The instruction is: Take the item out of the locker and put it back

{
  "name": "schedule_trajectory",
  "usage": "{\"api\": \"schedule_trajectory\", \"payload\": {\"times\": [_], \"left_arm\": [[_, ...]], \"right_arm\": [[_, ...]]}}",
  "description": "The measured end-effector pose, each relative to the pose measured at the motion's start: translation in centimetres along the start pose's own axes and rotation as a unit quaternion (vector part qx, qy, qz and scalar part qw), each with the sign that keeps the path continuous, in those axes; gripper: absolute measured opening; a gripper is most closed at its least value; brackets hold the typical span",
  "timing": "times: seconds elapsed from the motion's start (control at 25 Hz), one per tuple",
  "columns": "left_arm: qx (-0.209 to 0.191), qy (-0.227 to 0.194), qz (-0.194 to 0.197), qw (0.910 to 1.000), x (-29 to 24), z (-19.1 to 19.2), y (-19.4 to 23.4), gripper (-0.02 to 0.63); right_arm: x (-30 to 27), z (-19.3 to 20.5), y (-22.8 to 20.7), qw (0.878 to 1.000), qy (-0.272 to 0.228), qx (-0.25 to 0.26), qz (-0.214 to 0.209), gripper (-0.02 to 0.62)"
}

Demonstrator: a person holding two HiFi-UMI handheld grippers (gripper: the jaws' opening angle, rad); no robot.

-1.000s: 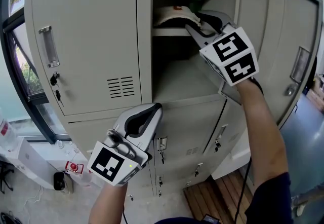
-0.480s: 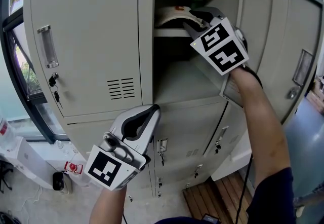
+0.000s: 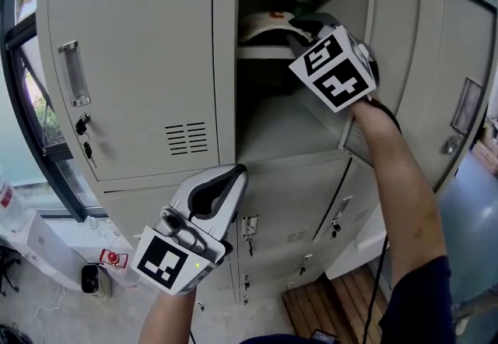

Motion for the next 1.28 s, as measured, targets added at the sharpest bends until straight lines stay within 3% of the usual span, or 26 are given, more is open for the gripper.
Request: {"api": "schedule_trajectory", "payload": {"times": [0.4,0.56,0.8,1.0,1.28], "left_arm": [[0.005,-0.014,0.005,0.9999,0.1,-0.4,-0.2,0.003],[0.005,0.004,-0.003,1.0,0.4,-0.1,-0.3,0.003],[0.001,-0.026,0.013,0.9996,0.4,-1.8,-1.1,0.003],[-0.007,0.004,0.008,0.9999,0.8,-1.4,-1.5,0.003],[-0.007,0.001,0.016,0.9998,0.9,-2.4,-2.8,0.003]], "right_arm": [[0.5,-0.5,-1.7,0.999,-0.006,0.004,0.036,0.021],[1.1,-0.8,-2.4,0.999,-0.007,0.007,0.05,0.021],[2.3,-1.8,-3.8,0.997,-0.014,0.007,0.072,0.021],[4.2,-2.7,-5.3,0.996,-0.02,0.005,0.091,0.02],[7.0,-4.8,-7.2,0.993,-0.039,0.012,0.112,0.021]]}}
Point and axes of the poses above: the fingertips, and each gripper's own axes: x backward along the fingers, y to its left, z out of its underside, the point moved 1 cm from there along x, backward along the fingers, and after that the axes turned 9 degrees about z, right-handed, at the moved point
